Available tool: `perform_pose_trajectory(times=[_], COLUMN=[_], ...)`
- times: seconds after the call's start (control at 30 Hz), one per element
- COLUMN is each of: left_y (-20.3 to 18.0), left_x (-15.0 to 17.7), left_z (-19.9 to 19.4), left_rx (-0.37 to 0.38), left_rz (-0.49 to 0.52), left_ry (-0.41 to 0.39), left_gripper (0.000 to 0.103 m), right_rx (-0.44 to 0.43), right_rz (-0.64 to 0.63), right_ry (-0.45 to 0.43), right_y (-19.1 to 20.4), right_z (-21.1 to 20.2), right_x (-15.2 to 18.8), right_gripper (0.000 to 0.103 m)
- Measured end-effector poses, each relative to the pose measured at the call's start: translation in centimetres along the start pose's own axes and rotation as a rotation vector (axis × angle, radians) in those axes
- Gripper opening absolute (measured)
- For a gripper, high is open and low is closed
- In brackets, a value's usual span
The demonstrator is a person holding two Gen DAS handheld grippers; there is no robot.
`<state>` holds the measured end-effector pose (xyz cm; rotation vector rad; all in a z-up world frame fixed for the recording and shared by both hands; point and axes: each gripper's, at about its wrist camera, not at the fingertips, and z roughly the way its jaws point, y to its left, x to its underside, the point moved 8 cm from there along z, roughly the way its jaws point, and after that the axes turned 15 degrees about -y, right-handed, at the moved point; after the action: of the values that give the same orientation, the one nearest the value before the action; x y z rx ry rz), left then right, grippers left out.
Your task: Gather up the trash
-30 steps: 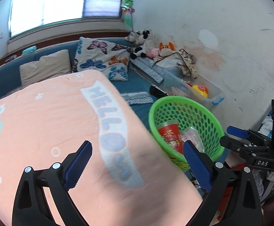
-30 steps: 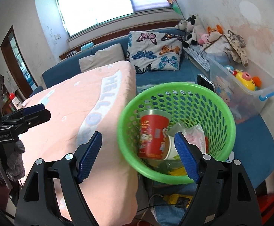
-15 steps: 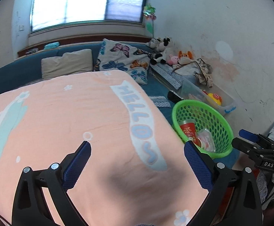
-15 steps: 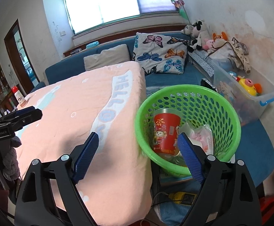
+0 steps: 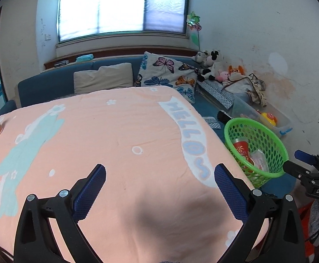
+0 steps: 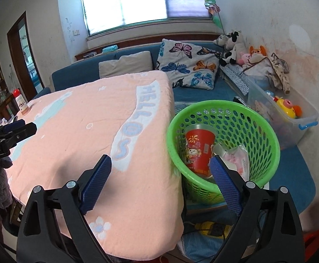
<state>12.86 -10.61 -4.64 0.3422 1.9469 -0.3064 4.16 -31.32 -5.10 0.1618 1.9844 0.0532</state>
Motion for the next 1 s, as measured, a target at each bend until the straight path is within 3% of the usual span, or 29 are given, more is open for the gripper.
perform_pose_trajectory(times=[0.43, 1.0], left_y=[2.6, 3.4], left_x=[1.4, 2.3], left_z=[-1.8, -2.7], left_rx=[-0.095, -0.165], left_rz=[-0.012, -0.021], left_ry=[-0.011, -0.010], left_gripper=[0.096, 0.096], right_rx=[0.005, 0.033], right_rz=[-0.024, -0.045], right_ry=[-0.002, 0.000], right_y=[1.7, 2.6], right_z=[-0.5, 0.1], right_x=[0.3, 1.1], right_gripper=[0.093, 0.094])
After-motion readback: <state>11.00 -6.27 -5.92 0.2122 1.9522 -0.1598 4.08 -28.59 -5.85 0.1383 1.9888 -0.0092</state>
